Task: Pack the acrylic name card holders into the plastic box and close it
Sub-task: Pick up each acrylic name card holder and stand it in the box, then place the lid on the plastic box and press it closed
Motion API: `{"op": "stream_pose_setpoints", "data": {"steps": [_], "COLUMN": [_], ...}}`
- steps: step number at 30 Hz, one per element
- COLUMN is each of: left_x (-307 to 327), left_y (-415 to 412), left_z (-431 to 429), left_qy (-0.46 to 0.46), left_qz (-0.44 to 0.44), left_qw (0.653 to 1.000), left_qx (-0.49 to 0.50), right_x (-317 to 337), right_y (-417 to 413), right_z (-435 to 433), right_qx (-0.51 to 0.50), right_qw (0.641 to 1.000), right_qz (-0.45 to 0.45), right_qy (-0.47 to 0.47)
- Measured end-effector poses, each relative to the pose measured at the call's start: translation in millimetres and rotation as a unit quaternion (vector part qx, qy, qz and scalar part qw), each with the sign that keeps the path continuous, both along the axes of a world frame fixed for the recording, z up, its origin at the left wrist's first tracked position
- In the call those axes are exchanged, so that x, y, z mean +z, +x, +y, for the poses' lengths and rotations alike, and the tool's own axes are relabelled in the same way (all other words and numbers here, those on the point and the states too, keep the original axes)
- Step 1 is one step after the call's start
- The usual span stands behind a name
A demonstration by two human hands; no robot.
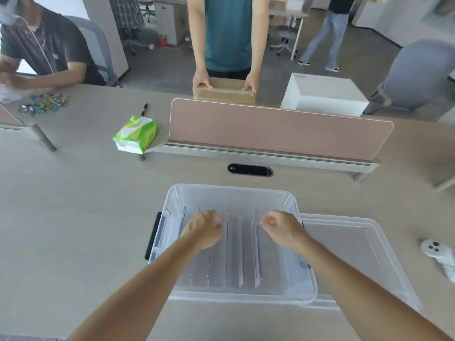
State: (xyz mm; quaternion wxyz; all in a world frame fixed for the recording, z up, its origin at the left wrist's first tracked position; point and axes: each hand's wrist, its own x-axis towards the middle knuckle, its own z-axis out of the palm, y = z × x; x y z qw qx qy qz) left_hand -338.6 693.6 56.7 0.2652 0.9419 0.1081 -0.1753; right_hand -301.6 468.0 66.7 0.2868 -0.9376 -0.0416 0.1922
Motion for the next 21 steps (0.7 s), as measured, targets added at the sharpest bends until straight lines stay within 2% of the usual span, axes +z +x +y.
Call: {"op": "stream_pose_setpoints", "data": {"steps": [5, 9, 17, 21], "left_x": [11, 24, 28, 23], "left_y": [1, 9, 47, 81], "left_z": [-2, -45, -165, -224], "left_qy": [-0.047, -0.091, -0.087, -0.013], "left_qz": [-0.054, -0.093, -0.124, -0.082], "left_qw": [0.997, 0.987, 0.971, 0.971], "left_qx": [-0.033, -0.089, -0.185, -0.226], "right_x": [16, 32, 37, 26], "right_y": [-38, -51, -35, -1], "right_z": [-22, -55, -174, -235], "right_qx": [0.024, 0.014, -0.047, -0.032], "right_qw": [0.995, 0.992, 0.993, 0.994], "right_qz": [-0.088, -0.103, -0.096, -0.07], "right_qy": [-0.033, -0.065, -0.058, -0.072]}}
